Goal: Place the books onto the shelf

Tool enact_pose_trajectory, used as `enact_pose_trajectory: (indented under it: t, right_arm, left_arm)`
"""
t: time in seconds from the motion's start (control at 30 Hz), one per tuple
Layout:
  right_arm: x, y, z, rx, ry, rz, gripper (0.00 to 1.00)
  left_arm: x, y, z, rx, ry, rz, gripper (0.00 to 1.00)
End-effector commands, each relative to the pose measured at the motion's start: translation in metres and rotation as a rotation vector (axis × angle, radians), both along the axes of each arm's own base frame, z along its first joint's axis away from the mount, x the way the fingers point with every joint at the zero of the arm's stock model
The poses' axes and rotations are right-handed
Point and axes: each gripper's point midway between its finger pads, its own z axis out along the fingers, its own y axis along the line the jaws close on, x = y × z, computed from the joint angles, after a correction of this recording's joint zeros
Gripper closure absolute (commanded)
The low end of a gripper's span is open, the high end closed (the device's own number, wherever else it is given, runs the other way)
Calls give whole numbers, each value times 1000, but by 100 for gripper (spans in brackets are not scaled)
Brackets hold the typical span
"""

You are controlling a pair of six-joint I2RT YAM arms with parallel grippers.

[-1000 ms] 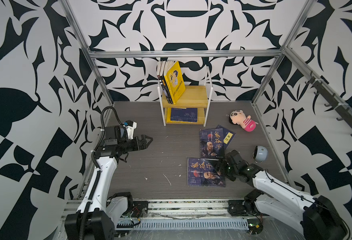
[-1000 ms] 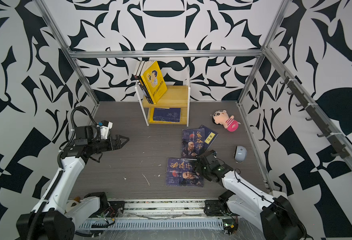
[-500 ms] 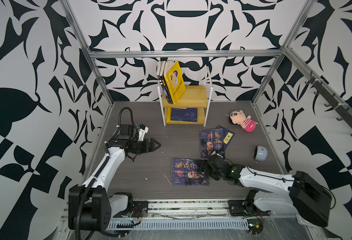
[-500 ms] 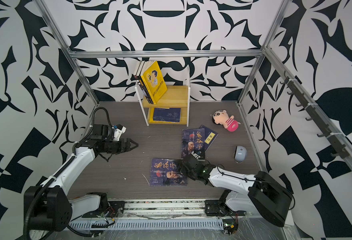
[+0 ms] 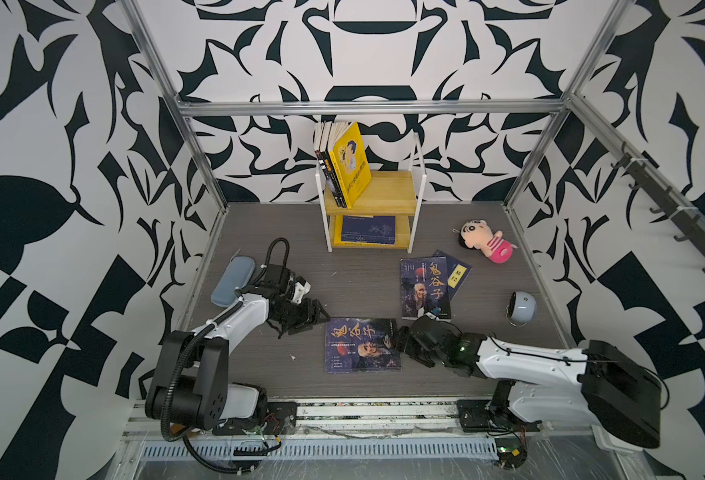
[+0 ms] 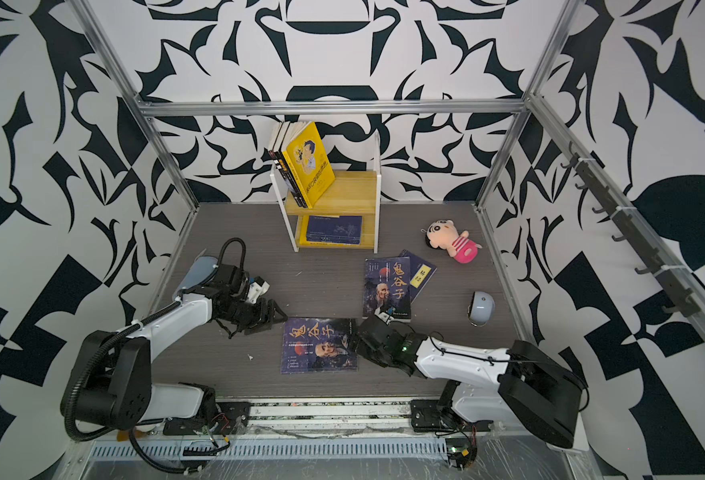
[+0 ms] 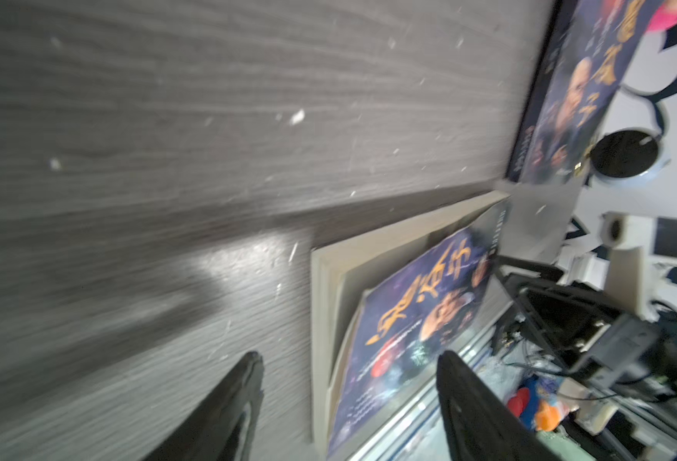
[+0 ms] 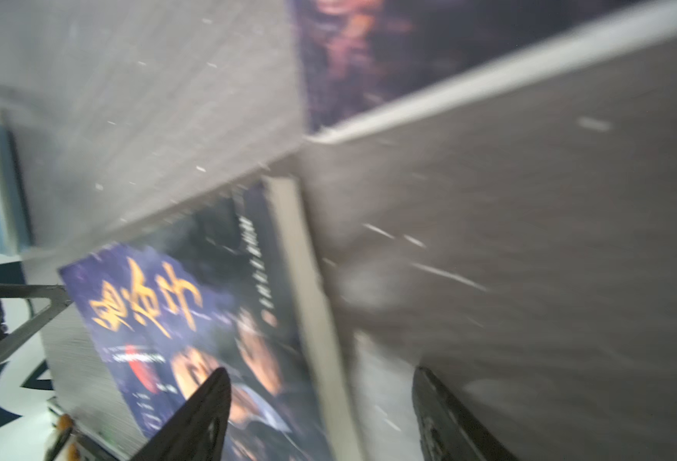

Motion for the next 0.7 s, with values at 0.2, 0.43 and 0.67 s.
enact_pose_trajectory:
  t: [0.2, 0.43, 0.67]
  right_arm:
    - [-33, -15, -9, -50, 51, 96, 33]
    - [-31, 14, -15, -43, 58, 151, 33]
    - [-24, 38, -21, -30, 65, 189, 35]
  left_arm:
    - [-23, -18, -19, -17, 86, -31, 32]
    - [-28, -28, -22, -14, 106, -78, 37]
    - [-17, -36, 2, -48, 26, -99, 50]
